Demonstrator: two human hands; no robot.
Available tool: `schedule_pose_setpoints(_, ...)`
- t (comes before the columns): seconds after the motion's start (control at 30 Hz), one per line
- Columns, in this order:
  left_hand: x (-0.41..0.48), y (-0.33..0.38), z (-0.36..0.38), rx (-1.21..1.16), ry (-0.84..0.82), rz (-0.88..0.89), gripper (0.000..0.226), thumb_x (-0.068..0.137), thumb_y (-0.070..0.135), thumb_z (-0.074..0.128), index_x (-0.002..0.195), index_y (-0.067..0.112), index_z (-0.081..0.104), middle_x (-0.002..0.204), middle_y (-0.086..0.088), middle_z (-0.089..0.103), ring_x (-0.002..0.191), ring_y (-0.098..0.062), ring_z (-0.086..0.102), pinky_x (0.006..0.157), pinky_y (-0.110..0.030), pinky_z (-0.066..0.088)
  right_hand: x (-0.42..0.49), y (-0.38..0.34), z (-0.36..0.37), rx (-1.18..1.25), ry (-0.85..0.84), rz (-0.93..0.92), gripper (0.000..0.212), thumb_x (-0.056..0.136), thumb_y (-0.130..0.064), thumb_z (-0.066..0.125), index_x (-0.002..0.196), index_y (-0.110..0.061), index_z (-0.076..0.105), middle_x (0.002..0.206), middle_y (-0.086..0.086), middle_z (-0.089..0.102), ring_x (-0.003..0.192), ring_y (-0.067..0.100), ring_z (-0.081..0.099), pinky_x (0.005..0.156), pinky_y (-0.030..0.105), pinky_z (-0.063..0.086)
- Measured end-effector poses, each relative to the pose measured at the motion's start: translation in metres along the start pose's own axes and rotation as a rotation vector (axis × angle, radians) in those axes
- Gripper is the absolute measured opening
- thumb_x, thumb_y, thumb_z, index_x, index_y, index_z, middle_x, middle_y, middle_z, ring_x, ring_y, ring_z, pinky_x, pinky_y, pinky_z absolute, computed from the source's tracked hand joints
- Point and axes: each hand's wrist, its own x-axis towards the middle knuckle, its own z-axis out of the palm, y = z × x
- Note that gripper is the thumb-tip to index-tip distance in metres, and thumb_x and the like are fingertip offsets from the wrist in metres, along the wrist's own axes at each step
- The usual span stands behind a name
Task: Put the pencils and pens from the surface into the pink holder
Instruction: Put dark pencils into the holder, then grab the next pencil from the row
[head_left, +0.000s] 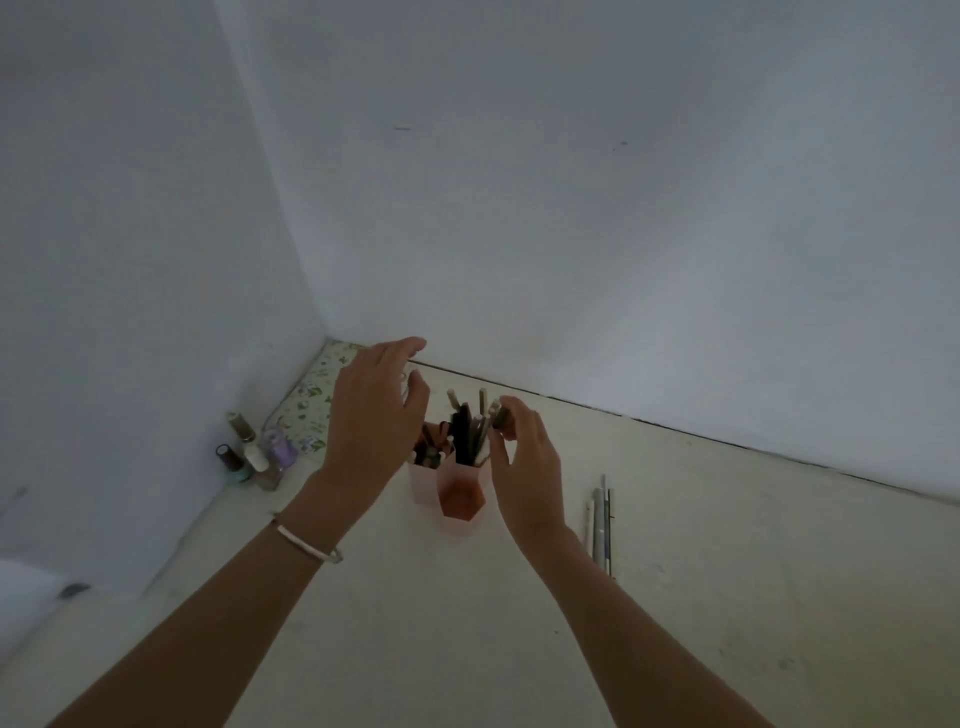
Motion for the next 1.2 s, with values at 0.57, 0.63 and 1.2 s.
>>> schedule_pose_setpoints(0.57,-0.069,0.108,0.131,-0.071,-0.802,-0.359,0.014,0.085,0.022,0.058,0.088,0.011,0.065,0.084,-0.001,0.065,0.084,-0.019,0.067,0.063,-0.021,0.045,0.0,0.073,-0.112,-0.173,0.329,0.187,0.05,0.077,0.011,0.051,0.119,-0.015,0.056,0.113,-0.002,0.053,0.082,0.013,0.053,0.074,0.025,0.048)
schedule_pose_setpoints(0.63,-0.082,0.111,0.15,-0.012,-0.906,-0.453,0.024,0.087,0.026,0.059,0.096,0.005,0.064,0.096,-0.009,0.068,0.094,-0.026,0.067,0.067,-0.024,0.044,-0.008,0.084,-0.129,-0.213,0.339,0.194,0.045,0.077,0.012,0.052,0.112,-0.014,0.06,0.112,-0.003,0.053,0.082,0.013,0.056,0.069,0.024,0.049)
schedule_pose_setpoints(1.2,-0.094,0.12,0.183,-0.018,-0.9,-0.637,0.03,0.089,0.03,0.064,0.103,0.003,0.066,0.105,-0.013,0.069,0.094,-0.028,0.067,0.069,-0.027,0.046,-0.059,0.127,-0.135,-0.189,0.082,0.496,0.03,0.084,0.004,0.053,0.106,-0.013,0.065,0.101,-0.003,0.063,0.082,0.007,0.055,0.068,0.006,0.036)
